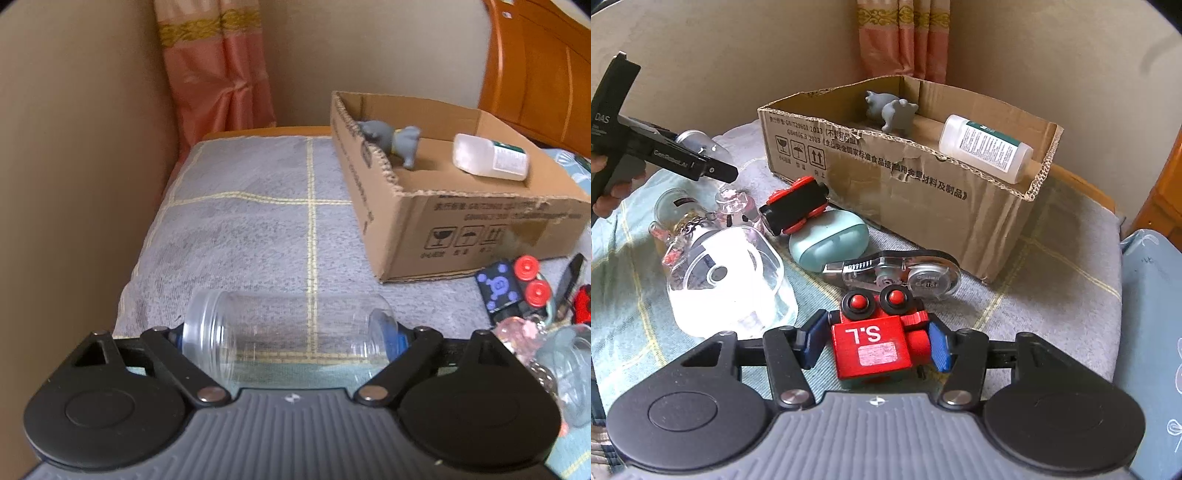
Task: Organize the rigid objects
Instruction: 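Grasp the clear plastic jar with the left tool while the right tool grasps the red S.L robot, then carry the jar and red robot into the box and open both tools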
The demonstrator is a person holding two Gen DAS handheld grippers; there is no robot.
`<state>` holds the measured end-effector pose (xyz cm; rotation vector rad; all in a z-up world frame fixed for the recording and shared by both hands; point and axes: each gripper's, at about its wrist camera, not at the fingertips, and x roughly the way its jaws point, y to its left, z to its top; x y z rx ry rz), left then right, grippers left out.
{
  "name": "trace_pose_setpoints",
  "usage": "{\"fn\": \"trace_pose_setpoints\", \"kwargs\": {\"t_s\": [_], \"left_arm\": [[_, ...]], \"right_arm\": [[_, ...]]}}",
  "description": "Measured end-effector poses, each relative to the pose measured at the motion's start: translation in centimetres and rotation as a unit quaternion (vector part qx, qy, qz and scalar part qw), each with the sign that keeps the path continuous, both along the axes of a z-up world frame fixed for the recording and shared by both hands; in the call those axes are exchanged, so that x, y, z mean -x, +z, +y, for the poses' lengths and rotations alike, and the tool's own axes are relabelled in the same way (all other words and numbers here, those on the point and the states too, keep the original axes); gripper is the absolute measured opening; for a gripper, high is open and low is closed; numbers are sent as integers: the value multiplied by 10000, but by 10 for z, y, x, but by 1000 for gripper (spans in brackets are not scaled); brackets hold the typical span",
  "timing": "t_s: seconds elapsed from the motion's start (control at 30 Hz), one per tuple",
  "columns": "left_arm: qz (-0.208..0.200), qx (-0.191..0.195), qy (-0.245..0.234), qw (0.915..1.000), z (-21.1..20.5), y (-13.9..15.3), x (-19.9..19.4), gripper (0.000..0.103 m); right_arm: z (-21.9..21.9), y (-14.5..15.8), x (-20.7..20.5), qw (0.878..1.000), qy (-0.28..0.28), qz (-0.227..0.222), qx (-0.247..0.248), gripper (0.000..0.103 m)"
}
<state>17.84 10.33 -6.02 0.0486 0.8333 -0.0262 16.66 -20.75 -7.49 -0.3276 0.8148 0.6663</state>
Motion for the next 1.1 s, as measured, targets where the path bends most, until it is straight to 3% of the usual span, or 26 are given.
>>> {"fn": "trace_pose_setpoints", "kwargs": {"t_s": [0.4,0.73,0.87,1.1], "left_arm": [[153,-310,-949,9949,-20,51,11,90],[-205,-190,-1600,9867,-45,98,-5,90],[-382,-326,-1720,9838,-61,105,-21,90],[-339,-337,-1763,9832,-80,106,-54,90]], "right_arm": [[-5,40,15,9999,-25,-162,46,61],[-2,91,5,9981,-4,-581,-215,61],[5,108,-11,9960,-86,-818,-356,61],[20,126,-46,9941,-218,-944,-496,61]]}}
